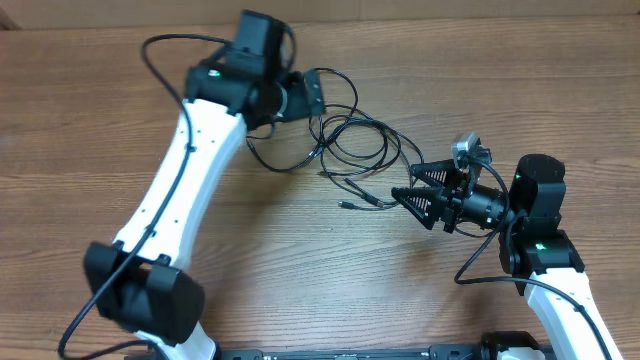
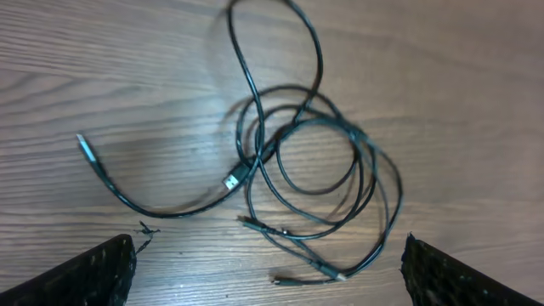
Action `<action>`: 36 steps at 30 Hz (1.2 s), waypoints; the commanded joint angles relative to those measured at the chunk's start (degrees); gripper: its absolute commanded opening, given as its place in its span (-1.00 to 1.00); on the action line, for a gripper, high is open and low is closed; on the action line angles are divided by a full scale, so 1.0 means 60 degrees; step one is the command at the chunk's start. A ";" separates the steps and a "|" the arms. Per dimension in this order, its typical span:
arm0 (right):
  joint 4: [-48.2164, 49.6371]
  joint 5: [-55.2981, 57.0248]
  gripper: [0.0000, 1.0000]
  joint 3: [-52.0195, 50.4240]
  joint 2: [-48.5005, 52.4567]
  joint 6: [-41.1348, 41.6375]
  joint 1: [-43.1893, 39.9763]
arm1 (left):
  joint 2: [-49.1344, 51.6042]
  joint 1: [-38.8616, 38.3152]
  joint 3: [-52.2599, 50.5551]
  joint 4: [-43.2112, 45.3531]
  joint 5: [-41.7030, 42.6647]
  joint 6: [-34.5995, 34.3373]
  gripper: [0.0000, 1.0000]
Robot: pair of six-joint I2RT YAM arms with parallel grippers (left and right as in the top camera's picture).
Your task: Untangle cables
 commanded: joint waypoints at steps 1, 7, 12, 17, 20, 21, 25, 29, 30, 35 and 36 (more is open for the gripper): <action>0.0058 0.0036 0.49 0.0084 -0.0066 -0.0004 -0.0007 | 0.0729 -0.0306 0.0171 0.0025 -0.0787 0.0142 0.99; 0.0055 0.0036 0.49 0.0084 -0.0066 0.0000 -0.0007 | 0.1792 -0.0718 0.0171 0.0000 -0.1016 -0.0630 1.00; 0.0051 0.0102 0.49 0.0084 -0.0066 0.0000 -0.0007 | 0.2790 -0.1169 0.0171 0.0033 -0.1133 -0.1020 1.00; 0.0036 0.0106 0.49 0.0084 -0.0066 0.0000 -0.0007 | 0.3544 -0.1428 0.0171 0.0189 -0.1158 -0.1541 0.99; -0.0051 0.0106 0.49 0.0084 -0.0066 -0.0004 -0.0007 | 0.3836 -0.1424 0.0171 0.0299 -0.1082 -0.1909 1.00; -0.0062 0.0106 0.49 0.0084 -0.0066 -0.0004 -0.0007 | 0.3847 -0.1424 0.0171 0.0335 -0.1082 -0.1909 1.00; -0.0146 0.0178 0.49 0.0084 -0.0066 -0.0004 -0.0007 | 0.3861 -0.1428 0.0171 0.0361 -0.1086 -0.2062 0.99; -0.0168 0.0178 0.49 0.0084 -0.0066 -0.0004 -0.0007 | 0.3916 -0.1428 0.0171 0.0357 -0.1144 -0.2262 1.00; -0.0168 0.0178 0.49 0.0084 -0.0066 -0.0004 -0.0007 | 0.3931 -0.1428 0.0171 0.0350 -0.1133 -0.2368 1.00; -0.0171 0.0178 0.49 0.0084 -0.0066 -0.0004 -0.0007 | 0.4098 -0.1428 0.0171 0.0364 -0.1126 -0.3180 1.00; -0.0182 0.0182 0.49 0.0084 -0.0066 -0.0004 -0.0007 | 0.4098 -0.1428 0.0171 0.0364 -0.1122 -0.3340 0.99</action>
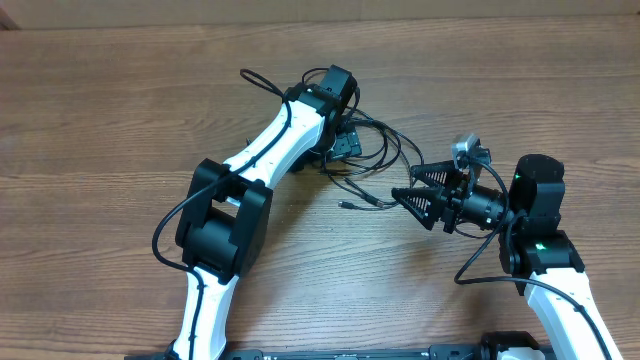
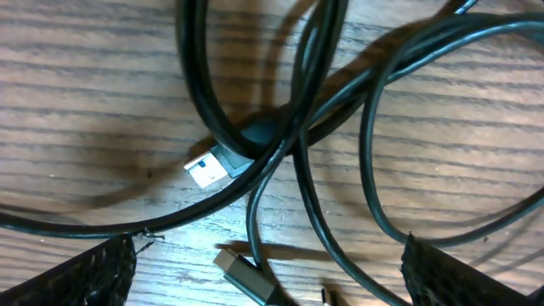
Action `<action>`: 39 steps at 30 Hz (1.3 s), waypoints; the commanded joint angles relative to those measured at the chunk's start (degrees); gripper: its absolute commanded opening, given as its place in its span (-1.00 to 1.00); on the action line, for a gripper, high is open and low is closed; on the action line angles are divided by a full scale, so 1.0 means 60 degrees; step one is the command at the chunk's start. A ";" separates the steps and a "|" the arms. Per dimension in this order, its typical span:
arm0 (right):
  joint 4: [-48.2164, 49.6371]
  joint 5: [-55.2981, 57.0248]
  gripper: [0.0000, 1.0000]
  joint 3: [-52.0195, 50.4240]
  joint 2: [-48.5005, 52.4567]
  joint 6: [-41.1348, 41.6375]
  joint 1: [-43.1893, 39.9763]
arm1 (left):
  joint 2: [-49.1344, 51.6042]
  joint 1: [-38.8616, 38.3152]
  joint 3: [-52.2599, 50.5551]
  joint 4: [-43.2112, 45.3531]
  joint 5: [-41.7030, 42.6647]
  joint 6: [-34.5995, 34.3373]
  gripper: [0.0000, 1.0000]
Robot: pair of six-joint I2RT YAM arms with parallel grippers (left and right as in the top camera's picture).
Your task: Untangle cables
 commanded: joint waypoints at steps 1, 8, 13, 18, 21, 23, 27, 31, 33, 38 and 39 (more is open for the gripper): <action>-0.0036 0.0098 0.49 0.0084 -0.0066 -0.0004 -0.0011 | 0.0255 0.0033 0.0171 0.0018 -0.0168 -0.0951 1.00; -0.0036 0.0098 0.49 0.0084 -0.0066 -0.0004 -0.0011 | 0.0273 -0.0033 0.0171 -0.0022 -0.0535 -0.1257 0.99; -0.0036 0.0098 0.49 0.0084 -0.0066 -0.0004 -0.0011 | 0.0412 -0.0120 0.0168 0.0066 -0.0732 -0.1450 1.00; -0.0036 0.0098 0.49 0.0084 -0.0066 -0.0004 -0.0011 | 0.0652 -0.0135 0.0171 0.0168 -0.0619 -0.1479 0.99; -0.0040 0.0098 0.48 0.0084 -0.0066 -0.0004 -0.0011 | 0.0798 -0.0135 0.0171 0.0149 -0.0605 -0.1472 1.00; -0.0040 0.0098 0.48 0.0084 -0.0066 -0.0004 -0.0011 | 0.0852 -0.0135 0.0171 0.0015 -0.0590 -0.1468 1.00; -0.0040 0.0098 0.49 0.0084 -0.0066 -0.0004 -0.0011 | 0.0874 -0.0135 0.0168 -0.0368 -0.0594 -0.1395 0.52; -0.0040 0.0095 0.49 0.0084 -0.0066 -0.0004 -0.0011 | 0.0874 -0.0135 0.0168 -0.1038 -0.0594 -0.1399 -0.92; -0.0036 0.0095 0.48 0.0084 -0.0066 0.0000 -0.0011 | 0.0874 -0.0135 0.0168 -0.1366 -0.0623 -0.1392 -0.92; -0.0036 0.0095 0.49 0.0084 -0.0066 0.0000 -0.0011 | 0.0874 -0.0135 0.0171 -0.1960 -0.0667 0.0266 -0.92; -0.0040 0.0095 0.48 0.0084 -0.0066 0.0000 -0.0011 | 0.0871 -0.0131 0.0171 -0.1996 -0.0670 0.0568 -0.92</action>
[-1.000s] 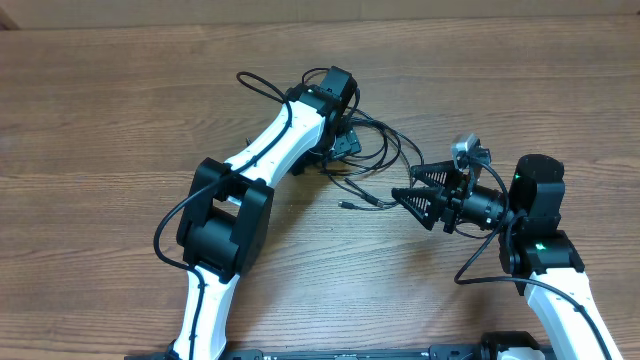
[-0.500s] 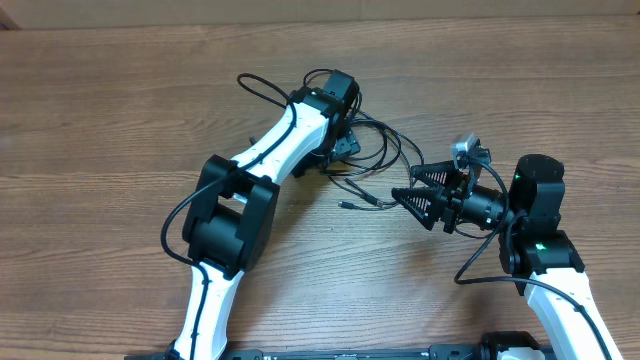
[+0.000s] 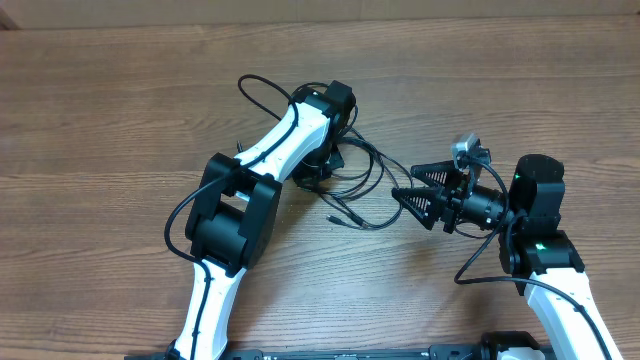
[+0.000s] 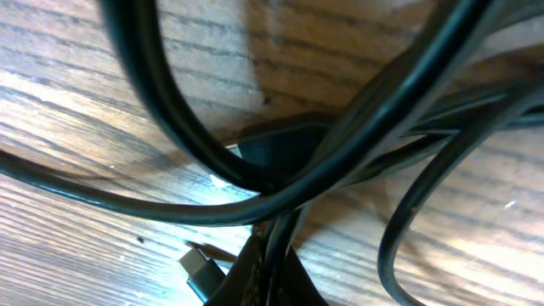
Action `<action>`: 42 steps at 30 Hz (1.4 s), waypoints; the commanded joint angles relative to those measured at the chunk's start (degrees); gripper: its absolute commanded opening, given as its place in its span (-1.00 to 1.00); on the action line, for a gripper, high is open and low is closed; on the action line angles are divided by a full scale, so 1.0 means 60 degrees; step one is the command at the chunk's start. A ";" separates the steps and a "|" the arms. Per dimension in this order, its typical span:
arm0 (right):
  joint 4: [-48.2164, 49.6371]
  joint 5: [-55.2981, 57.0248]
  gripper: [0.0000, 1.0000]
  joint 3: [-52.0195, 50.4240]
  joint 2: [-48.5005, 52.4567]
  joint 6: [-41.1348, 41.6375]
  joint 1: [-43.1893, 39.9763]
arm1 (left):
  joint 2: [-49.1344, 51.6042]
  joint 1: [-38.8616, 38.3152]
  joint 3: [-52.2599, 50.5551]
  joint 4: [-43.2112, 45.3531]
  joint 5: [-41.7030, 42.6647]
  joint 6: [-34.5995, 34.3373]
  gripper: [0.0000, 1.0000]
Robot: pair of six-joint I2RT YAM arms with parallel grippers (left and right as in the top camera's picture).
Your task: Untangle cables
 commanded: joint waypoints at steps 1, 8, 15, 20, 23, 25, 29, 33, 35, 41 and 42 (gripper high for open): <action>-0.0011 0.0062 0.49 0.0084 -0.0066 -0.0004 -0.0011 | 0.0248 -0.0055 0.0004 -0.0189 -0.0168 0.1745 -0.92; -0.0015 0.0193 0.47 0.0084 -0.0066 -0.0018 -0.0011 | -0.0557 -0.0055 0.0025 -0.0226 -0.0168 0.5060 -0.92; -0.0015 0.0386 0.29 0.0084 -0.0066 -0.1140 -0.0011 | -0.3147 0.0149 0.0025 -0.0688 -0.0157 0.7559 -0.91; -0.0004 0.0382 0.23 0.0084 -0.0066 -0.1308 -0.0011 | -0.4874 0.0251 0.0025 -0.0827 0.0342 0.8149 -0.92; -0.0007 0.0379 0.24 0.0084 -0.0066 -0.1308 -0.0011 | -0.5654 0.0251 0.0025 -0.0732 0.0973 0.8411 -0.92; -0.0004 0.0382 0.24 0.0084 -0.0066 -0.1308 -0.0011 | -0.6003 0.0251 0.0025 -0.0678 0.1508 0.8426 -0.92; -0.0004 0.0382 0.27 0.0084 -0.0066 -0.1308 -0.0011 | -0.6247 0.0248 0.0025 -0.0841 0.1821 0.8433 -0.92; 0.0058 0.0386 0.33 0.0084 -0.0066 -0.1443 -0.0011 | -0.6182 0.0248 0.0022 -0.1333 0.2291 0.8619 -0.92; 0.0058 0.0386 0.33 0.0084 -0.0066 -0.1730 -0.0011 | -0.6178 0.0248 0.0022 -0.1486 0.3034 0.9016 -0.92; 0.0047 0.0477 0.33 0.0084 -0.0066 -0.2572 -0.0011 | -0.6178 0.0248 0.0022 -0.1537 0.4969 0.9369 -0.92; 0.0055 0.0612 0.33 0.0084 -0.0066 -0.2594 -0.0011 | -0.6178 0.0248 0.0022 -0.1581 0.5297 0.9490 -0.92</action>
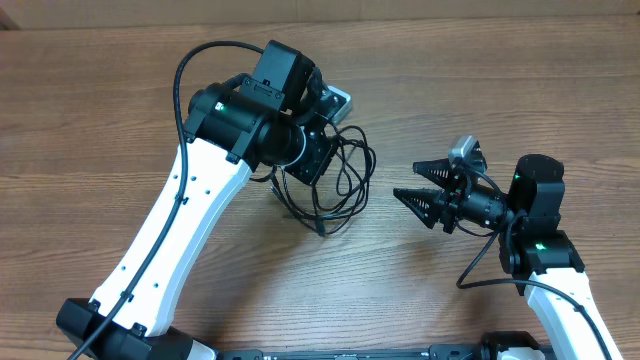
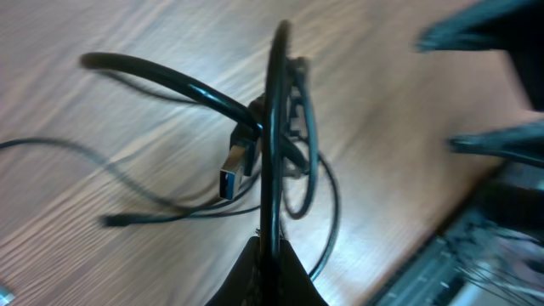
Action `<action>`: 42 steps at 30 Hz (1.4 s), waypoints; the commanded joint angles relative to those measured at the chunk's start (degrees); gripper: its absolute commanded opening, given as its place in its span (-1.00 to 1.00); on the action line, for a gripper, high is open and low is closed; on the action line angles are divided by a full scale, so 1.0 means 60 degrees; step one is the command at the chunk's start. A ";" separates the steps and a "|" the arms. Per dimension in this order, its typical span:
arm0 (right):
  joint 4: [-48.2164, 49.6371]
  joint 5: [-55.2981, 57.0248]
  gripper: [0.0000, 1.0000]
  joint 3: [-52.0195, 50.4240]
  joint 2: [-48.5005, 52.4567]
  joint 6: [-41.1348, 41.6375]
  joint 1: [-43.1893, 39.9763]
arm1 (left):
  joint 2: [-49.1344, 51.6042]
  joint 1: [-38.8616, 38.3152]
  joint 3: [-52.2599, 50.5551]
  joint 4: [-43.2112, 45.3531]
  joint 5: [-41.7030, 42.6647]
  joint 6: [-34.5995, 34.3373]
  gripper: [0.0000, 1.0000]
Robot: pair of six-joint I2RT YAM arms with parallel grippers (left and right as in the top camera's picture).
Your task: Untangle cables
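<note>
A tangle of thin black cables (image 1: 345, 175) hangs in loops from my left gripper (image 1: 318, 168), which is raised over the table's middle. In the left wrist view the left gripper (image 2: 272, 255) is shut on one black cable (image 2: 272, 127) that runs straight up from the jaws. A USB plug (image 2: 234, 174) dangles beside it, with further loops below. One loose cable end (image 1: 322, 232) reaches down toward the wood. My right gripper (image 1: 405, 180) stands open to the right of the tangle, apart from it, with nothing between its fingers.
The wooden table (image 1: 100, 100) stretches bare to the left and in front. The right gripper's fingers (image 2: 497, 140) appear blurred at the right of the left wrist view. The left arm's own cable (image 1: 185, 75) arcs above its forearm.
My left gripper, shut on a cable low on the table, now holds it raised. The tangle hangs from it in loops, drawn together and further left. The right arm has not moved.
My left gripper was open high over the spread tangle. Then it was low over the crossing cables by the USB plug, still open. Then it was shut on a cable there, and now it holds that cable up with the tangle hanging.
</note>
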 commanded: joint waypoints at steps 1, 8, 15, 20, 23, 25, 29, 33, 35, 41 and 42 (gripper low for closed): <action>0.0080 0.0368 0.33 0.0084 -0.0066 -0.0590 -0.0011 | -0.0007 0.0033 0.0087 -0.0098 0.1971 0.0616 -0.92; 0.0022 0.0965 0.25 0.0084 -0.0066 -0.0849 -0.0011 | -0.0007 0.0025 0.0084 -0.0339 0.3209 0.0608 -0.92; 0.0015 0.1035 0.15 0.0084 -0.0066 -0.1089 -0.0011 | -0.0007 0.0025 0.0084 -0.0299 0.4178 0.0605 -0.91; 0.0018 0.1104 -0.10 0.0084 0.0062 -0.1089 -0.0011 | -0.0007 0.0025 0.0084 -0.0288 0.4579 0.0597 -0.92; 0.0015 0.1100 -0.24 0.0084 0.0204 -0.1089 -0.0011 | -0.0007 0.0025 0.0084 -0.0273 0.4575 0.0597 -0.92; 0.0018 0.1096 -0.41 0.0084 0.0321 -0.1086 -0.0011 | -0.0007 0.0025 0.0084 -0.0237 0.4575 0.0492 -0.91; 0.0015 0.1016 -0.92 0.0084 0.0579 -0.1086 -0.0011 | -0.0004 0.0025 0.0084 -0.0146 0.4564 0.0455 -0.91; 0.0026 0.0809 -0.92 0.0084 0.0619 -0.1086 -0.0011 | -0.0004 0.0025 0.0084 -0.0051 0.4459 0.0455 -0.92; 0.0040 0.0816 -0.92 0.0084 0.0619 -0.1086 -0.0011 | -0.0004 0.0025 0.0084 -0.0051 0.4368 0.0452 -0.91; 0.0007 0.2193 -0.92 0.0087 0.0619 -0.0375 -0.0044 | -0.0007 0.0040 0.0084 -0.0076 0.4404 0.0346 -0.92; -0.0007 0.3085 -0.92 0.0084 0.0619 0.0302 -0.0044 | -0.0007 0.0058 0.0084 -0.0131 0.4408 0.0346 -0.92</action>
